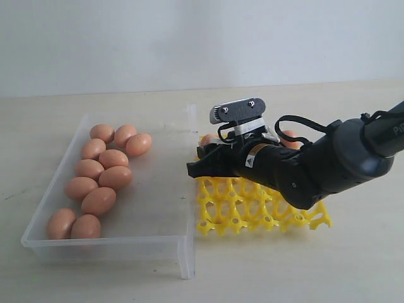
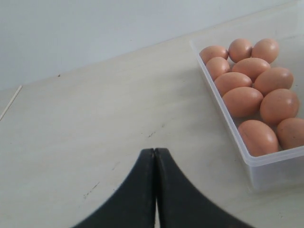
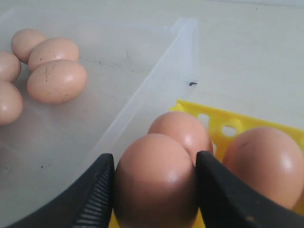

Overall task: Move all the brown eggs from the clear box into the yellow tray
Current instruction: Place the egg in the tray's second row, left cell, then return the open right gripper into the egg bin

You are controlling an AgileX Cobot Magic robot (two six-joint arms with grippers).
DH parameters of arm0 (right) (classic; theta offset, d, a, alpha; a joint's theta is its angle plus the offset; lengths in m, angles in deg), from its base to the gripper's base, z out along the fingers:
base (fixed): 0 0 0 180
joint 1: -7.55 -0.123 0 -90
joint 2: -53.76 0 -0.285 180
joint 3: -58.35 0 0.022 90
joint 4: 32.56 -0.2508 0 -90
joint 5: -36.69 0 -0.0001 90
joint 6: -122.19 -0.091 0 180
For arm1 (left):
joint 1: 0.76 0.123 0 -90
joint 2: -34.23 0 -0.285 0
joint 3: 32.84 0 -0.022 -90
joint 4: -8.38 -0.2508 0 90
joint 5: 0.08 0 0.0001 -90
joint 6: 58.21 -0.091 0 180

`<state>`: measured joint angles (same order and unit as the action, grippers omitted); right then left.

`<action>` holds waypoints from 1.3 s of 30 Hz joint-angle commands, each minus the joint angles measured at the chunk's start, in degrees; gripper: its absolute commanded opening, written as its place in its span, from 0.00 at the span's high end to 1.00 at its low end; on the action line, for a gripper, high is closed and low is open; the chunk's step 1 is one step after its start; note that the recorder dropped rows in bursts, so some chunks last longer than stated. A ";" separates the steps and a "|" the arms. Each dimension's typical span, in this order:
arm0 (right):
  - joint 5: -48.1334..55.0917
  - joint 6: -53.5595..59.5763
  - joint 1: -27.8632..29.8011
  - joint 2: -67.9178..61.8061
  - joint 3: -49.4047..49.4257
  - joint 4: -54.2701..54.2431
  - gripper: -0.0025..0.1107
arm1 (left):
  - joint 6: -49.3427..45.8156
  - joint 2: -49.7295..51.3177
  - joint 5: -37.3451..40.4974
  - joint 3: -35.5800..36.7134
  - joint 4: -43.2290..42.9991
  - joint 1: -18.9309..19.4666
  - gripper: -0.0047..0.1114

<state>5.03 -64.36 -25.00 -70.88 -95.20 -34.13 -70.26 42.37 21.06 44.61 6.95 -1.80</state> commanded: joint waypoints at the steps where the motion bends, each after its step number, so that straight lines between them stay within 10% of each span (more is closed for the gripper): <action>1: -1.09 -0.06 0.34 -0.56 -0.99 0.79 0.90 | 0.31 -0.35 -0.45 -0.23 0.00 -0.11 0.96; 14: -0.67 -3.95 0.34 -0.98 -0.99 4.05 0.49 | 0.31 -0.35 -0.45 -0.23 0.00 -0.11 0.96; 22: 9.89 -3.95 0.34 7.24 -0.99 5.18 0.48 | 0.31 -0.35 -0.45 -0.23 0.00 -0.11 0.96; 29: 57.51 -1.69 -8.12 16.16 -18.60 -3.27 0.48 | 0.31 -0.35 -0.45 -0.23 0.00 -0.11 0.96; 39: 63.28 -12.12 -14.76 -3.04 -41.77 -18.62 0.48 | 0.31 -0.35 -0.45 -0.23 0.00 -0.11 0.96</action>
<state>66.43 -70.73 -39.22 -69.87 -132.45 -52.43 -70.26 42.37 21.06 44.61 6.95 -1.80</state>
